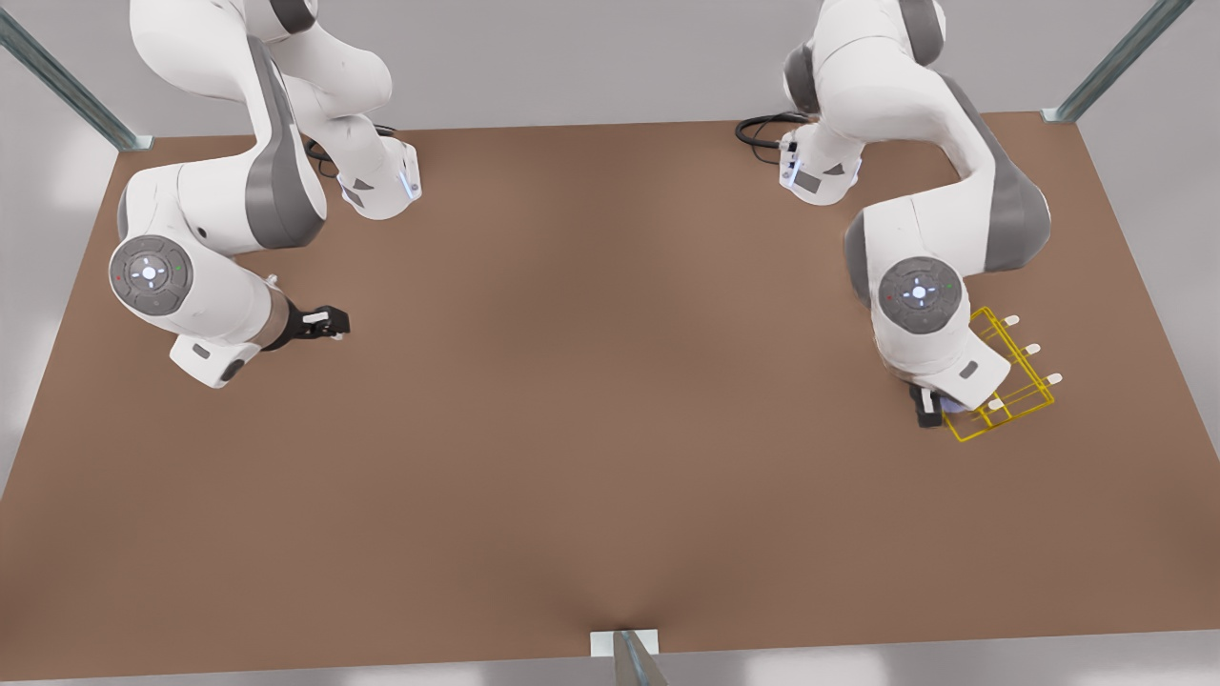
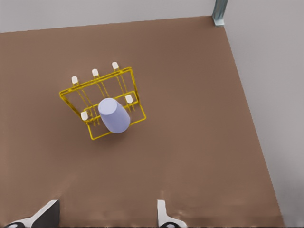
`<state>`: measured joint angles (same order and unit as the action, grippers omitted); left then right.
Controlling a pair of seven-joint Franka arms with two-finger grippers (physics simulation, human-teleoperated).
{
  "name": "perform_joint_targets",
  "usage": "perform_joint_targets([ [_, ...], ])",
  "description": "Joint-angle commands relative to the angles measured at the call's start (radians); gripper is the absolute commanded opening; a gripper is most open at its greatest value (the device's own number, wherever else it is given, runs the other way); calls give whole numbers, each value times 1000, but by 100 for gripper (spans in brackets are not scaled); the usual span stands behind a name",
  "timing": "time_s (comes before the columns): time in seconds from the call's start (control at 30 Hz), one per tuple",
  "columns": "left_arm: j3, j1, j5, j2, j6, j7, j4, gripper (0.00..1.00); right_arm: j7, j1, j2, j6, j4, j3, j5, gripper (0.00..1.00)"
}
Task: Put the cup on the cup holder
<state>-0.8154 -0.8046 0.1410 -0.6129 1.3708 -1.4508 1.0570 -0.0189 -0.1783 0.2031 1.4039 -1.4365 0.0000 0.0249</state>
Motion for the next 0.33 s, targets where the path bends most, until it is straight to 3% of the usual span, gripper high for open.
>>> perform_joint_targets([
  [0.0,588,336,-110,137,-369,1204,-38,100,4,0,-2,-2,1,-2,1,100],
  [0.03,859,514,-161,156,-345,1092,-32,100,4,0,-1,-2,1,-2,1,100],
  [0.07,1005,643,-153,220,-174,942,53,100,4,0,-2,-2,1,-2,1,100],
  [0.1,1004,643,-158,367,9,978,278,100,4,0,-2,-2,1,-2,1,100],
  [0.13,992,636,-158,404,7,1328,342,100,4,0,-2,-2,1,-2,1,100],
  [0.3,992,637,-149,372,-79,1333,297,100,5,0,-2,-2,2,-2,1,100],
])
